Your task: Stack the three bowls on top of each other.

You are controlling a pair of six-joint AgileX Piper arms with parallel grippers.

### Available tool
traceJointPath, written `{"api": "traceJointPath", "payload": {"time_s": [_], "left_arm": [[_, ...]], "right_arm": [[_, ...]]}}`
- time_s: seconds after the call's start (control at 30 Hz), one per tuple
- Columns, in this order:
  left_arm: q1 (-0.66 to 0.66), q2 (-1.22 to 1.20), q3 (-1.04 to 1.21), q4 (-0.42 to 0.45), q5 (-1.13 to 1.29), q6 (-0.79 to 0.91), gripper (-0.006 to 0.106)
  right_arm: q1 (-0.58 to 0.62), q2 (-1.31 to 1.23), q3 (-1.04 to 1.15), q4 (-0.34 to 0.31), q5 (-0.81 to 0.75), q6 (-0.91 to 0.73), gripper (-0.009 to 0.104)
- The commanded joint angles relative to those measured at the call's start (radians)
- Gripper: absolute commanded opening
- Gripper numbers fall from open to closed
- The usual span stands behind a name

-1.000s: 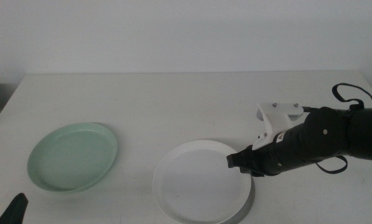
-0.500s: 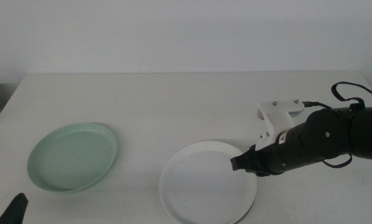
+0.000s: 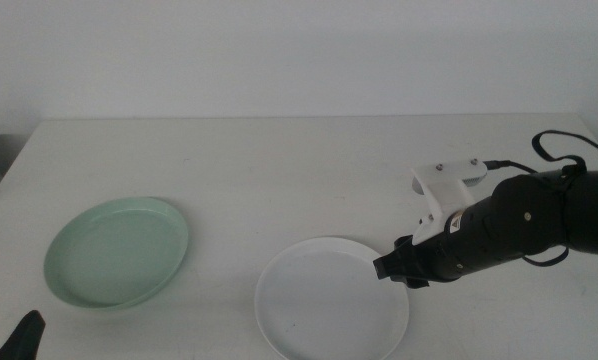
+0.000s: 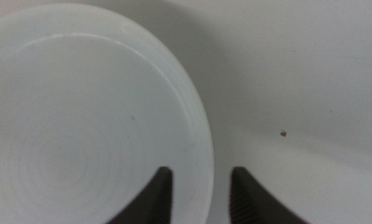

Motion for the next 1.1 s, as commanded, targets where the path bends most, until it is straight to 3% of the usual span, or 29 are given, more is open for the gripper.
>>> {"api": "traceJointPath", "payload": {"time_s": [0.0, 0.2, 0.57, 0.7, 0.87, 1.07], "left_arm": [[0.001, -0.013, -0.005, -0.015, -0.082, -0.005, 0.092], [0.001, -0.013, -0.005, -0.015, -0.082, -0.005, 0.092], [0.001, -0.013, -0.005, -0.015, -0.082, -0.005, 0.092], [0.001, -0.013, -0.005, -0.015, -0.082, -0.005, 0.092], [0.001, -0.013, -0.005, -0.015, -0.082, -0.005, 0.092], [0.001, -0.013, -0.005, -0.015, -0.082, -0.005, 0.092]], "right_arm": [[-0.004, -0.061, -0.045, -0.024, -0.003, -0.020, 0.037], [-0.004, -0.207, -0.124, -0.093, 0.138, -0.037, 0.051], [-0.004, -0.696, -0.127, -0.090, 0.336, -0.145, 0.051], [-0.003, -0.876, -0.085, -0.065, 0.417, -0.233, 0.051], [-0.003, -1.043, -0.038, 0.037, 0.468, -0.336, 0.051], [-0.003, -1.100, -0.019, 0.018, 0.469, -0.334, 0.051]]}}
